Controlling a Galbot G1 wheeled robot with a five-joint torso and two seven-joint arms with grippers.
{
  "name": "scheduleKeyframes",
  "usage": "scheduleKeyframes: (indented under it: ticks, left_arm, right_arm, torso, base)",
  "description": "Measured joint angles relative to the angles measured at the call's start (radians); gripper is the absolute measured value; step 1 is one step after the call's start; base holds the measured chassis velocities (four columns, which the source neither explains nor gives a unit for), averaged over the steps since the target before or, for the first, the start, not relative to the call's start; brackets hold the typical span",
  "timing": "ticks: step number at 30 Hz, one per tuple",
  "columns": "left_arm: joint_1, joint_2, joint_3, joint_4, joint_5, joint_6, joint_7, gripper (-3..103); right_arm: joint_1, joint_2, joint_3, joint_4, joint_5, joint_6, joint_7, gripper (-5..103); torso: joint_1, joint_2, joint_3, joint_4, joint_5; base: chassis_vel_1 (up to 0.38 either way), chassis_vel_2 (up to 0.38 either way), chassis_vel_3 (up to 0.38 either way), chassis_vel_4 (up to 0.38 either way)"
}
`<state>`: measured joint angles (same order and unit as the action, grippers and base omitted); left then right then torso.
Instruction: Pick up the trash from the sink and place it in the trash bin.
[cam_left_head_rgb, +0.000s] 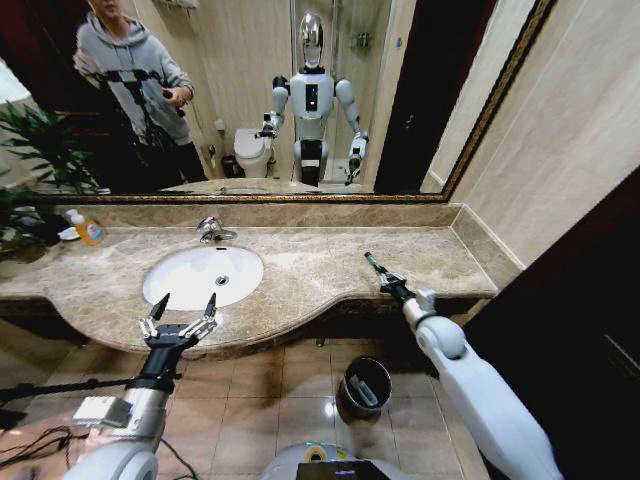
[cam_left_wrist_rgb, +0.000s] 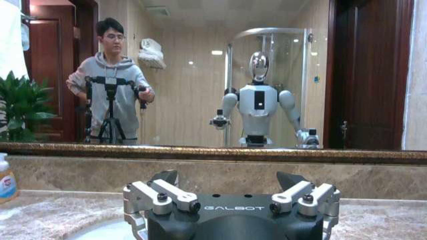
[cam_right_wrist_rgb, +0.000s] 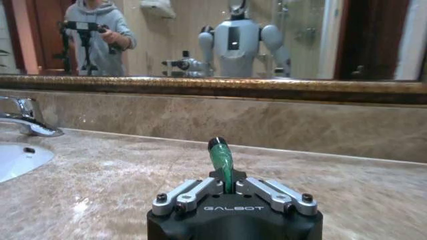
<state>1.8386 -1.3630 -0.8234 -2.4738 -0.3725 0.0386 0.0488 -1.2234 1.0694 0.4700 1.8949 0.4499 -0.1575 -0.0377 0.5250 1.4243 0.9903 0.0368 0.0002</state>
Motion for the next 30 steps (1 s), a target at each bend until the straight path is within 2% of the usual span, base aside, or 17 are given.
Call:
scheduleKeyframes:
  ticks: [8,12,17,20,25,30]
  left_arm:
    - [0.000,0.000,0.000,0.000,0.000,0.000,0.000,100]
    - [0.000,0.000,0.000,0.000,0.000,0.000,0.000,100]
    - [0.000,0.000,0.000,0.000,0.000,0.000,0.000,100]
    - [0.000,0.000,0.000,0.000,0.000,0.000,0.000,100]
    - [0.000,0.000,0.000,0.000,0.000,0.000,0.000,100]
    - [0.000,0.000,0.000,0.000,0.000,0.000,0.000,100]
  right_arm:
    - [-0.178,0.063,0.082,0.108,-0.046,0.025,0.008,5]
    - [-0.333,0.131,0.136,0.156,-0.113,0.094,-0.013,5]
    - [-0.437,0.196,0.158,0.168,-0.164,0.161,-0.019,5]
    - [-0.523,0.263,0.162,0.180,-0.204,0.204,-0.025,5]
    - [-0.584,0.319,0.152,0.163,-0.261,0.249,-0.034,5]
    - [-0.590,0.359,0.124,0.043,-0.331,0.283,-0.036,5]
  torso:
    - [0.000,0.000,0.000,0.0000,-0.0001]
    - [0.000,0.000,0.000,-0.0001,-0.0005]
    - [0.000,0.000,0.000,-0.0001,-0.0003]
    - [0.000,0.000,0.000,-0.0001,-0.0003]
    - [0.000,0.000,0.000,-0.0001,-0.0005]
    - [0.000,0.000,0.000,-0.0001,-0.0003]
  base:
    - [0.000,0.000,0.000,0.000]
    - [0.000,0.000,0.000,0.000]
    - [0.000,0.000,0.000,0.000]
    - [0.000,0.000,0.000,0.000]
    - [0.000,0.000,0.000,0.000]
    - [0.000,0.000,0.000,0.000]
